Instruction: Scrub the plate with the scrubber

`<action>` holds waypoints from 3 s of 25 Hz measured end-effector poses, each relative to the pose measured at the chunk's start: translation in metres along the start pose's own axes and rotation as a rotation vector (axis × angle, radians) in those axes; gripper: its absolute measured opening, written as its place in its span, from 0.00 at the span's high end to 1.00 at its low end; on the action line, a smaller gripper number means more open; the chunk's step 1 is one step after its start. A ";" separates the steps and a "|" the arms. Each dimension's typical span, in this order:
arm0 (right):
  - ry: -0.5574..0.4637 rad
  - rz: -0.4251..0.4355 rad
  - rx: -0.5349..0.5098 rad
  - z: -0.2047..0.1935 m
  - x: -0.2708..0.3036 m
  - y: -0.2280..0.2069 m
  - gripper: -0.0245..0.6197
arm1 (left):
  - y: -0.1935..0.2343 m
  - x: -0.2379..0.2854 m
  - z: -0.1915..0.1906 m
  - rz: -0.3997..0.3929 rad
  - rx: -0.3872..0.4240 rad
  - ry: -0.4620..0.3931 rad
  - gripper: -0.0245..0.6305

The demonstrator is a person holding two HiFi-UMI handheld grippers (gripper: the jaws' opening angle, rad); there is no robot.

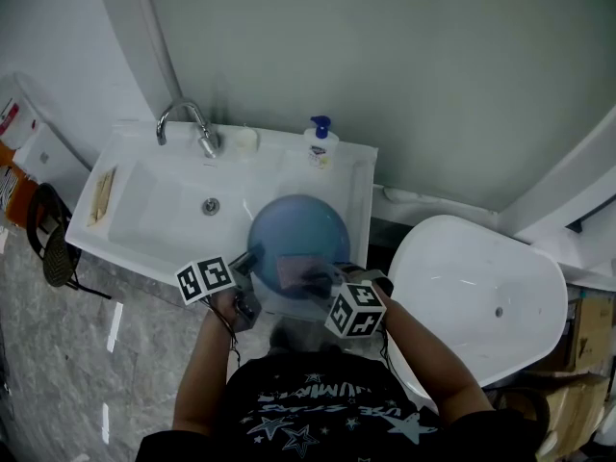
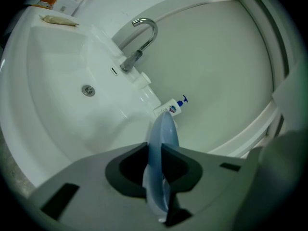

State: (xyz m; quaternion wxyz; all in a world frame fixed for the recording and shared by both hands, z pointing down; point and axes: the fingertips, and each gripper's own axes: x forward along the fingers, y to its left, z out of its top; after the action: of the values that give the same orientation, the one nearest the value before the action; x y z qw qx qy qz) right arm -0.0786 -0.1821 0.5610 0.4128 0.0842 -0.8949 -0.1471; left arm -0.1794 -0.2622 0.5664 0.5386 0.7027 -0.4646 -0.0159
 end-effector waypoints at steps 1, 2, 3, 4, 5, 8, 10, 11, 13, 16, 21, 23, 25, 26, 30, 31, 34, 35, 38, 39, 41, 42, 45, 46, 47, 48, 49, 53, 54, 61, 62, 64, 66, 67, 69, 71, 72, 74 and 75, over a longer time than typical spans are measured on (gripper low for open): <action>0.000 0.003 0.000 -0.001 0.000 0.002 0.84 | 0.001 0.000 0.001 0.003 -0.004 -0.005 0.87; 0.001 0.006 0.000 -0.001 0.000 0.003 0.84 | 0.002 0.001 0.001 0.006 -0.008 -0.009 0.87; 0.002 0.010 -0.001 -0.001 0.000 0.004 0.84 | 0.003 0.001 0.002 0.009 -0.013 -0.013 0.87; 0.002 0.015 -0.003 -0.001 -0.001 0.005 0.84 | 0.004 0.001 0.002 0.013 -0.016 -0.016 0.87; 0.002 0.021 -0.006 -0.001 -0.002 0.007 0.84 | 0.005 0.001 0.002 0.016 -0.019 -0.020 0.87; -0.004 0.037 -0.013 0.001 -0.006 0.011 0.84 | 0.007 -0.001 0.002 0.022 -0.023 -0.029 0.87; -0.009 0.042 -0.021 0.002 -0.008 0.013 0.84 | 0.009 -0.001 0.002 0.022 -0.028 -0.033 0.87; -0.011 0.038 -0.026 0.002 -0.010 0.013 0.84 | 0.010 -0.002 0.001 0.021 -0.031 -0.034 0.87; -0.020 0.010 -0.030 0.004 -0.013 0.007 0.84 | 0.010 -0.003 0.000 0.017 -0.033 -0.032 0.87; -0.035 -0.074 -0.026 0.008 -0.019 -0.015 0.84 | 0.006 -0.005 -0.004 0.004 -0.029 -0.024 0.87; -0.016 -0.159 -0.076 0.011 -0.020 -0.054 0.84 | -0.004 -0.007 -0.013 -0.017 0.019 0.012 0.87; 0.000 -0.164 -0.114 0.011 -0.020 -0.064 0.84 | -0.009 -0.007 -0.016 -0.025 0.041 0.028 0.87; 0.011 -0.158 -0.152 0.012 -0.018 -0.069 0.84 | -0.013 -0.008 -0.019 -0.033 0.057 0.043 0.87; 0.013 -0.152 -0.170 0.014 -0.017 -0.071 0.84 | -0.014 -0.008 -0.021 -0.036 0.062 0.049 0.87; 0.023 -0.123 -0.251 0.018 -0.009 -0.070 0.84 | -0.017 -0.008 -0.026 -0.053 0.071 0.071 0.87; 0.029 -0.117 -0.270 0.017 -0.007 -0.070 0.84 | -0.018 -0.008 -0.027 -0.058 0.069 0.074 0.87; 0.050 -0.110 -0.305 0.013 -0.001 -0.072 0.84 | -0.016 -0.009 -0.026 -0.061 0.059 0.075 0.87; 0.058 -0.110 -0.308 0.011 0.000 -0.073 0.84 | -0.016 -0.010 -0.026 -0.058 0.059 0.076 0.87; 0.082 -0.110 -0.309 0.003 0.002 -0.077 0.84 | -0.013 -0.011 -0.025 -0.046 0.073 0.082 0.87; 0.090 -0.109 -0.309 0.000 0.003 -0.078 0.84 | -0.013 -0.011 -0.025 -0.044 0.075 0.082 0.87; 0.106 -0.106 -0.311 -0.005 0.004 -0.079 0.84 | -0.012 -0.011 -0.024 -0.046 0.066 0.079 0.87; 0.115 -0.106 -0.311 -0.007 0.005 -0.079 0.84 | -0.012 -0.011 -0.023 -0.049 0.058 0.076 0.87; 0.135 -0.110 -0.291 -0.013 0.005 -0.078 0.84 | -0.013 -0.010 -0.021 -0.054 0.044 0.064 0.87; 0.139 -0.112 -0.277 -0.016 0.005 -0.078 0.84 | -0.013 -0.010 -0.019 -0.053 0.045 0.062 0.87; 0.144 -0.114 -0.264 -0.018 0.005 -0.078 0.84 | -0.013 -0.009 -0.018 -0.052 0.046 0.061 0.87; 0.150 -0.115 -0.252 -0.020 0.006 -0.077 0.84 | -0.013 -0.009 -0.017 -0.050 0.047 0.060 0.87; 0.155 -0.115 -0.240 -0.023 0.006 -0.076 0.84 | -0.012 -0.008 -0.016 -0.049 0.046 0.059 0.87; 0.169 -0.112 -0.189 -0.033 0.007 -0.069 0.84 | -0.009 -0.007 -0.013 -0.045 0.035 0.052 0.87; 0.171 -0.111 -0.174 -0.035 0.007 -0.067 0.84 | -0.008 -0.007 -0.012 -0.042 0.035 0.049 0.87; 0.160 -0.098 -0.024 -0.045 0.008 -0.053 0.84 | -0.003 -0.001 -0.005 -0.017 0.025 0.029 0.87; 0.160 -0.099 -0.011 -0.045 0.008 -0.051 0.84 | -0.003 -0.001 -0.003 -0.015 0.021 0.023 0.87; 0.160 -0.101 0.016 -0.045 0.007 -0.048 0.84 | -0.002 0.001 0.000 -0.012 0.013 0.011 0.87; 0.153 -0.100 0.052 -0.044 0.007 -0.045 0.84 | -0.002 0.002 0.003 -0.008 0.007 -0.002 0.87; 0.147 -0.098 0.072 -0.044 0.007 -0.044 0.84 | -0.002 0.003 0.005 -0.007 0.004 -0.008 0.87; 0.134 -0.090 0.109 -0.042 0.006 -0.040 0.84 | -0.001 0.004 0.008 -0.004 -0.003 -0.021 0.86; 0.120 -0.079 0.141 -0.040 0.005 -0.036 0.84 | -0.001 0.005 0.010 0.000 -0.011 -0.033 0.86; 0.113 -0.072 0.155 -0.039 0.005 -0.034 0.84 | -0.001 0.005 0.011 0.003 -0.014 -0.038 0.86; 0.099 -0.060 0.178 -0.036 0.004 -0.030 0.84 | -0.001 0.006 0.012 0.009 -0.019 -0.046 0.86; 0.092 -0.054 0.189 -0.034 0.004 -0.028 0.84 | -0.001 0.006 0.013 0.012 -0.022 -0.050 0.86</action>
State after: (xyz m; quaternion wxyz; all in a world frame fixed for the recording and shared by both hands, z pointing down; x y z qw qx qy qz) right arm -0.0546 -0.2163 0.5759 0.4395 0.1534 -0.8824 -0.0690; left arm -0.1819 -0.2755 0.5629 0.5345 0.6934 -0.4820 -0.0353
